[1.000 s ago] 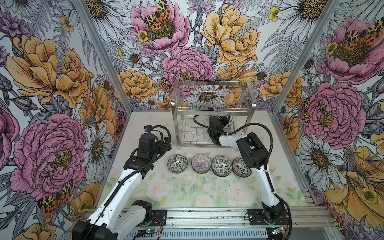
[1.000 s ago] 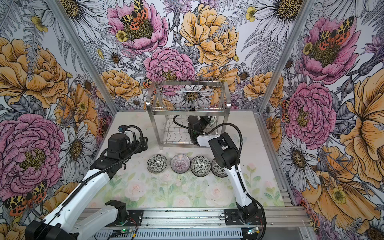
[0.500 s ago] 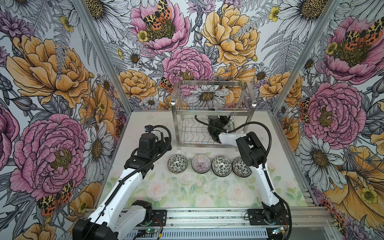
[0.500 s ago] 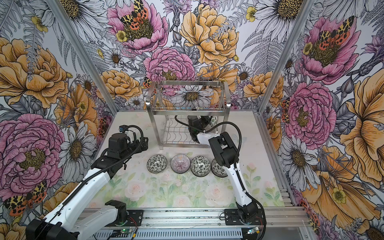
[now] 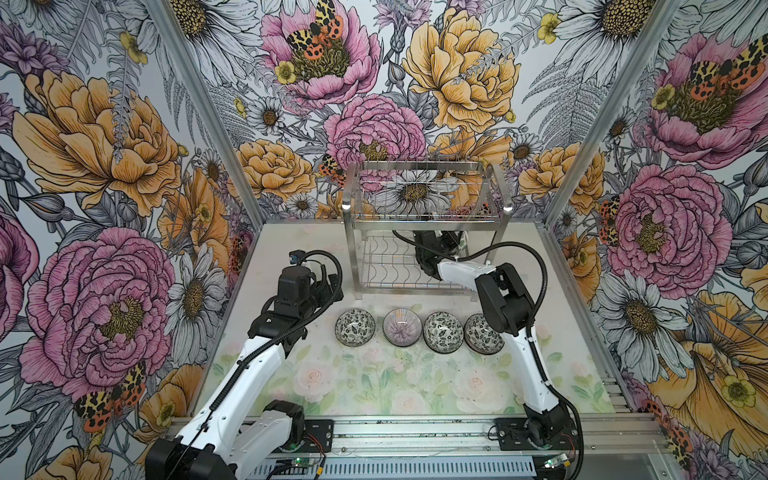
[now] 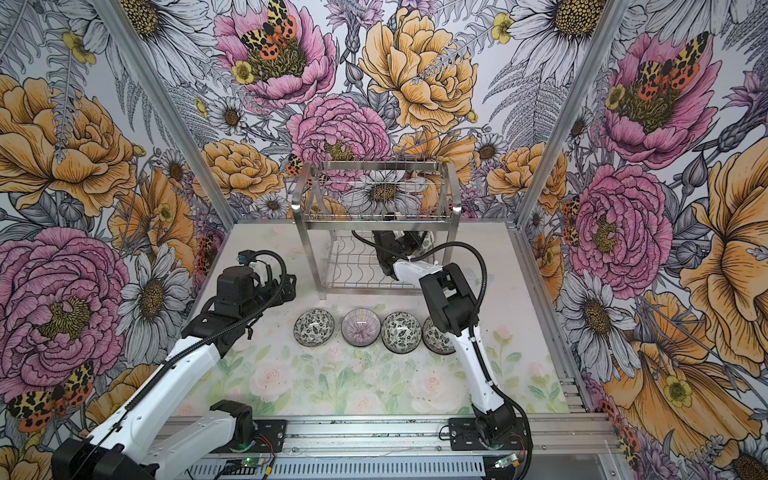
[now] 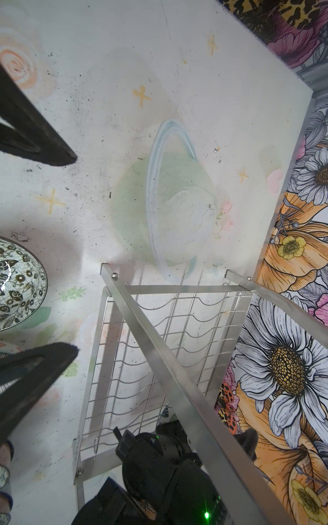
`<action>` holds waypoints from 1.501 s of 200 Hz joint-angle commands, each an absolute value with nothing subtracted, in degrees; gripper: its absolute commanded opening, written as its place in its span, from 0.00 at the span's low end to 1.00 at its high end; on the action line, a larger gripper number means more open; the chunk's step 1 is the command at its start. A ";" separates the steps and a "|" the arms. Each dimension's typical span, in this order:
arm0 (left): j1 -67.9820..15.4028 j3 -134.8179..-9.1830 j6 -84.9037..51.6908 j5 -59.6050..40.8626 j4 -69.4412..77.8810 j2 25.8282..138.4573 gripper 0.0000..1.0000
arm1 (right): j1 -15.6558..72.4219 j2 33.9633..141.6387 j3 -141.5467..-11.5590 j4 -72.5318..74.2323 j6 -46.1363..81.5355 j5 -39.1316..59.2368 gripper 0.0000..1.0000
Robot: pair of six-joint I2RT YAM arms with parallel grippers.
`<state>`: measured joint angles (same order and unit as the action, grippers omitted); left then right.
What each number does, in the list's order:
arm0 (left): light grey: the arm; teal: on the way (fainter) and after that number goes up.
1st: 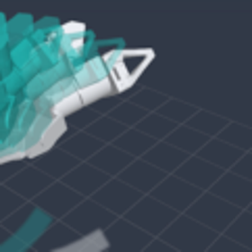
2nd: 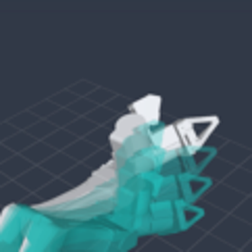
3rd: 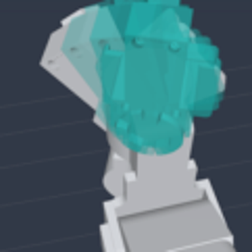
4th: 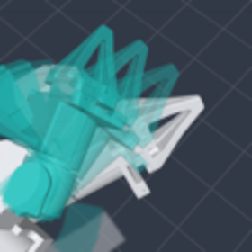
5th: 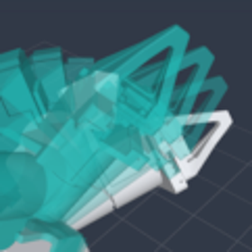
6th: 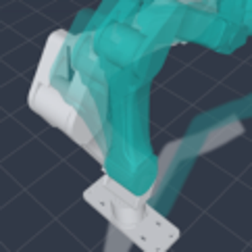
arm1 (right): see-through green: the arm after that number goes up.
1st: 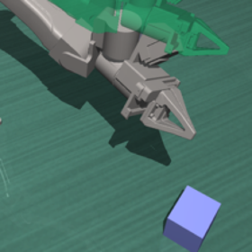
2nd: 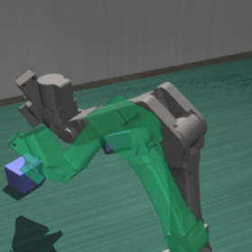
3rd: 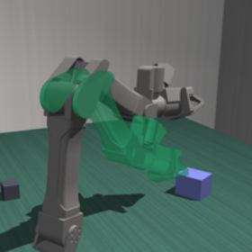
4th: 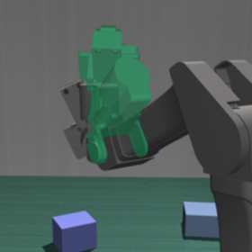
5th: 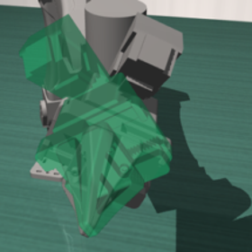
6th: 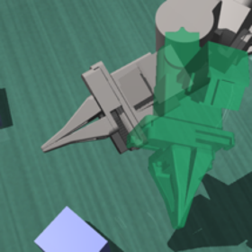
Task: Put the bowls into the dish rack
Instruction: 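Lower the green leaf bowl upright into the rack slots with the right gripper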
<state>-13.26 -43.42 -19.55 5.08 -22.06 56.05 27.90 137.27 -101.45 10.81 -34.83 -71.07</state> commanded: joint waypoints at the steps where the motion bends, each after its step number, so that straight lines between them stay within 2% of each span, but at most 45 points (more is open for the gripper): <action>1: -12.95 -42.63 -20.30 4.13 -20.49 55.55 0.99 | 27.18 137.29 -100.41 6.23 -32.16 -68.01 0.02; 48: -12.92 -42.65 -20.30 4.22 -20.65 55.55 0.99 | 25.16 137.10 -98.09 7.50 -33.55 -68.45 0.00; 99: -12.92 -42.67 -20.39 4.15 -20.49 55.81 0.99 | 22.78 137.73 -93.99 18.37 -43.76 -70.38 0.00; 147: -12.92 -42.63 -20.45 4.04 -20.39 55.66 0.99 | 21.39 139.15 -93.93 19.42 -44.95 -71.30 0.00; 183: -12.89 -42.54 -20.39 4.13 -20.30 55.55 0.99 | 20.65 138.83 -94.31 18.10 -43.74 -70.75 0.00; 224: -12.99 -42.49 -20.43 3.89 -20.20 55.85 0.99 | 20.85 137.47 -96.62 9.07 -36.59 -68.74 0.00; 246: -13.01 -42.44 -20.54 3.93 -20.17 55.88 0.99 | 21.42 137.29 -97.50 8.18 -36.25 -68.31 0.09; 300: -13.10 -42.28 -20.50 3.93 -20.24 55.65 0.99 | 22.09 136.59 -98.61 7.25 -36.29 -67.90 0.18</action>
<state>-13.26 -43.35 -19.55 5.06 -21.61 56.03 22.55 136.40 -98.50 13.02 -37.12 -69.84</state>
